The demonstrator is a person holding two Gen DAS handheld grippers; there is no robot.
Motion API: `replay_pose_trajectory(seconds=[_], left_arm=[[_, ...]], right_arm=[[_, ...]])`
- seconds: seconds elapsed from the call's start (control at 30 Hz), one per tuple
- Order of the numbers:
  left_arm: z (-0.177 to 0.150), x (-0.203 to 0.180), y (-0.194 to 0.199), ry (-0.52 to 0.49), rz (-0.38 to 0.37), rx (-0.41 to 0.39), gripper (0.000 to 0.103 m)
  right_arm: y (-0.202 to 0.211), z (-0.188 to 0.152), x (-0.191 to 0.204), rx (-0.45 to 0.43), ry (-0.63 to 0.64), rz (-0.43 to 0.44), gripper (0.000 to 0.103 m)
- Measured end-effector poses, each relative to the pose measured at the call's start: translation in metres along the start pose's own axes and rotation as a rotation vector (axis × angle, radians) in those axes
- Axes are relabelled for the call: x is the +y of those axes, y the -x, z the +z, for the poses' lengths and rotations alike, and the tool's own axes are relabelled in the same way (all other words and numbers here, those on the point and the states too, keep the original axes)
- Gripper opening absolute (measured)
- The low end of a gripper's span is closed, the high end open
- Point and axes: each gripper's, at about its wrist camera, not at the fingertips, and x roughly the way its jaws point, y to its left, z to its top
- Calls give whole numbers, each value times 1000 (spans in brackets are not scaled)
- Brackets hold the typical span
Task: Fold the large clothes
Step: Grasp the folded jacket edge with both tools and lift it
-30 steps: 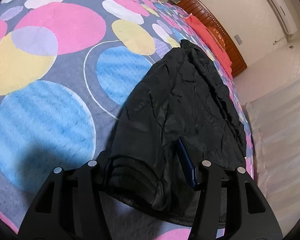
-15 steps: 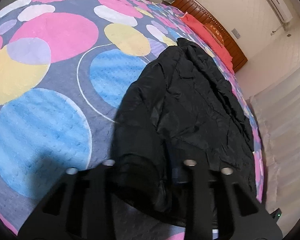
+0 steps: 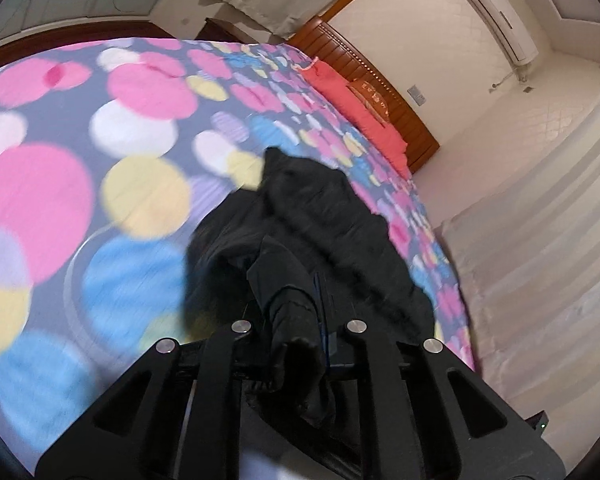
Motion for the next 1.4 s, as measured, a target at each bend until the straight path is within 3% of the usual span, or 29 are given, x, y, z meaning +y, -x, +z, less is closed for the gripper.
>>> replay_pose_trajectory(seconds=[0.3, 0.5, 0.67, 0.83, 0.93, 1.0, 1.1, 1.17, 1.23, 1.3, 1.4], left_arm=[[96, -49, -105, -94, 67, 6, 13], [158, -76, -200, -201, 160, -4, 13], [185, -71, -270, -248, 258, 32, 13], [181, -49, -330, -284, 351, 107, 13], [180, -44, -337, -295, 346, 121, 18], [182, -43, -330, -295, 299, 130, 29], [190, -47, -313, -293, 231, 122, 48], [198, -49, -300, -263, 188, 93, 68], [208, -50, -279, -233, 163, 29, 74], [215, -52, -258, -224, 161, -33, 76], [210, -58, -252, -258, 176, -29, 75]], right_arm=[[-100, 105, 30, -24, 46, 0, 20], [-207, 170, 31, 31, 33, -57, 20], [-287, 191, 7, 100, 24, -171, 20], [-334, 187, -24, 172, -4, -220, 25], [-335, 189, -23, 191, 0, -202, 33], [-329, 193, -21, 213, 3, -179, 37], [-315, 199, -20, 211, -10, -145, 46], [-302, 203, -17, 202, -19, -118, 54], [-289, 204, -13, 176, -31, -93, 69], [-278, 202, -5, 127, -5, -93, 69], [-280, 195, 10, 122, 63, -131, 69]])
